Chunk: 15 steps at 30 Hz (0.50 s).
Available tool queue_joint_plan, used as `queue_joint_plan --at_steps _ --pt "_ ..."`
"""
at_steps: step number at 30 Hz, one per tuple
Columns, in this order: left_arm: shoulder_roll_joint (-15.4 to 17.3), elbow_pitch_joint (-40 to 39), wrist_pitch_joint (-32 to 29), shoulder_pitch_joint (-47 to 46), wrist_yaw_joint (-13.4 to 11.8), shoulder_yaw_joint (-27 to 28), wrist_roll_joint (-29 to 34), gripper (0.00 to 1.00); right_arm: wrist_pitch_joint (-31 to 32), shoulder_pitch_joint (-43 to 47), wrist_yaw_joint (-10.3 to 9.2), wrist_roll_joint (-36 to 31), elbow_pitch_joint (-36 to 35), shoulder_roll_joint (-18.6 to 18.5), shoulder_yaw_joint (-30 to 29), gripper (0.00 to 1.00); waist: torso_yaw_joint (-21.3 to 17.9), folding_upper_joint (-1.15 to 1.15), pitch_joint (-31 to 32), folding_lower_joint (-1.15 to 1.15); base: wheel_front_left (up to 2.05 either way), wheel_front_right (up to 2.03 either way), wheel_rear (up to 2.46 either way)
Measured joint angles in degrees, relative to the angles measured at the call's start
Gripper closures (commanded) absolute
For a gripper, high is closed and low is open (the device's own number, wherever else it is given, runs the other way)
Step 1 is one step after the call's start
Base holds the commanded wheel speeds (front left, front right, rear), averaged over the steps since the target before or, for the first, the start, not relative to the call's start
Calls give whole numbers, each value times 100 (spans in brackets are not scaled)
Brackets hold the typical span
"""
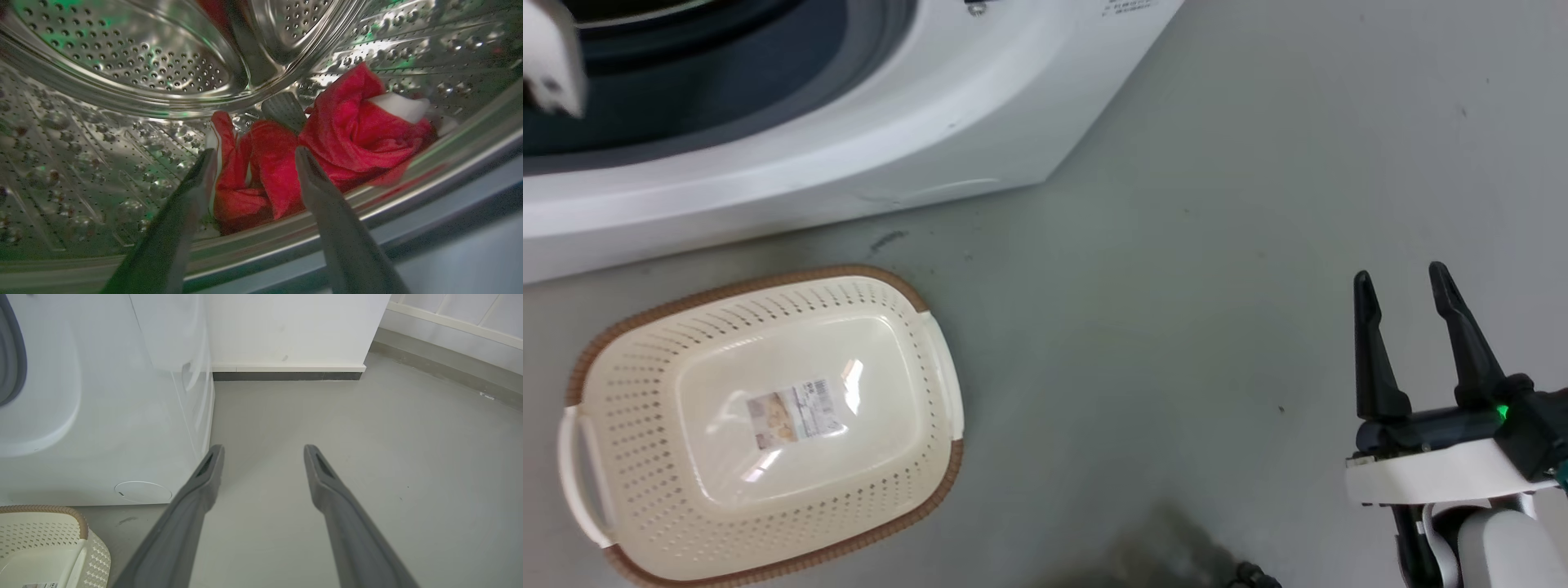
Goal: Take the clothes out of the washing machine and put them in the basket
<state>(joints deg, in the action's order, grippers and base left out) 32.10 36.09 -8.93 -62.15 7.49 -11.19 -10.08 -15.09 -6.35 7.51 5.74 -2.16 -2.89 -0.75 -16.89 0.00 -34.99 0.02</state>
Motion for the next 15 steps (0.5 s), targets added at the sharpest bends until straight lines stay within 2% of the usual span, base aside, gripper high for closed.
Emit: queue_joint_plan --at_steps 8,15 --pt "538 868 -1569 -1705 0 -848 -621 0 0 -113 0 209 -171 -3 474 0 -445 0 -605 0 0 0 0" --pt "899 1246 -2371 -2556 0 -1329 -778 0 0 -69 0 326 -407 -3 837 0 -840 0 -914 -1 0 0 0"
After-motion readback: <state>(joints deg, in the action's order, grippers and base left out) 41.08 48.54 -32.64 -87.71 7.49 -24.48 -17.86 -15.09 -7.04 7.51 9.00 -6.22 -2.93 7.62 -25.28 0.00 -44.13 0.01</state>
